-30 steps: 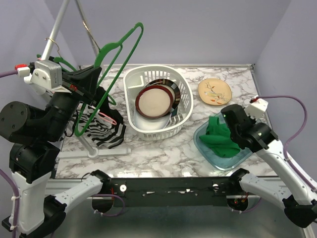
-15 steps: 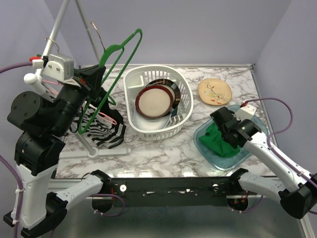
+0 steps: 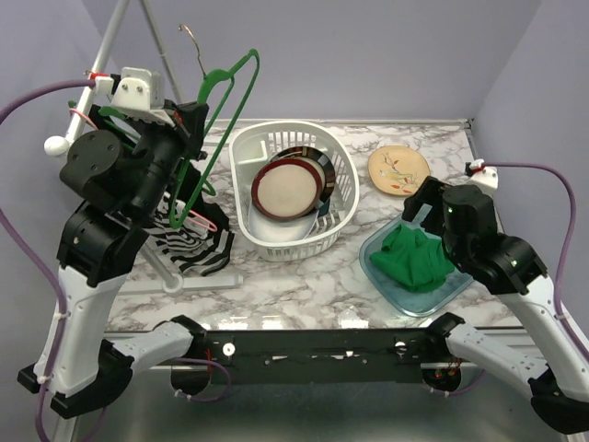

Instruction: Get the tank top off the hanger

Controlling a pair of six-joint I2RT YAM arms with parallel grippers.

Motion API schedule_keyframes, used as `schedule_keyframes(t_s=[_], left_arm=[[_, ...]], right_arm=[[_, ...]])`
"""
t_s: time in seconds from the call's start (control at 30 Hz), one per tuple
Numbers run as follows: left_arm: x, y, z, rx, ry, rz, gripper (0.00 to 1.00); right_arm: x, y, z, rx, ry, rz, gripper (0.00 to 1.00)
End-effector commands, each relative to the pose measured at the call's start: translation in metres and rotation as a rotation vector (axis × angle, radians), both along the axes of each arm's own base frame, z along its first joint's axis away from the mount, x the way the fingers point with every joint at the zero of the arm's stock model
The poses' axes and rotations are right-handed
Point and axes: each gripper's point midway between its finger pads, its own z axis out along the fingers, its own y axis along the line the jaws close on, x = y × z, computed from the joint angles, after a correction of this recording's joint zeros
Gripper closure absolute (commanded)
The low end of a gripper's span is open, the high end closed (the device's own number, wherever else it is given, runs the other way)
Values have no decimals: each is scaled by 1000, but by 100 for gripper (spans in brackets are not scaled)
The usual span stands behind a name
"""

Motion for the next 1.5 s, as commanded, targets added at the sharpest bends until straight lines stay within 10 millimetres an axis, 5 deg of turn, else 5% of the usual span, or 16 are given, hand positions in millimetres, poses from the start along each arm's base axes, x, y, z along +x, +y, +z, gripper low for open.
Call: schedule_keyframes(t_s=[0.0, 0.33, 0.7, 1.17, 1.47], left_arm=[[35, 26, 12, -171, 1, 236, 100], [103, 55, -15, -193, 68, 644, 100], [146, 74, -51, -201, 183, 623, 100], [160, 113, -53, -201, 178, 625, 100], [166, 103, -43, -195, 175, 555, 100]], right_arm=[[3, 31, 34, 79, -104, 187, 0], [2, 38, 42, 89, -95, 230, 0], [-9, 35, 55, 119, -122, 241, 0], [-8, 41, 52, 129, -115, 262, 0], [-10, 39, 51, 128, -119, 259, 0]])
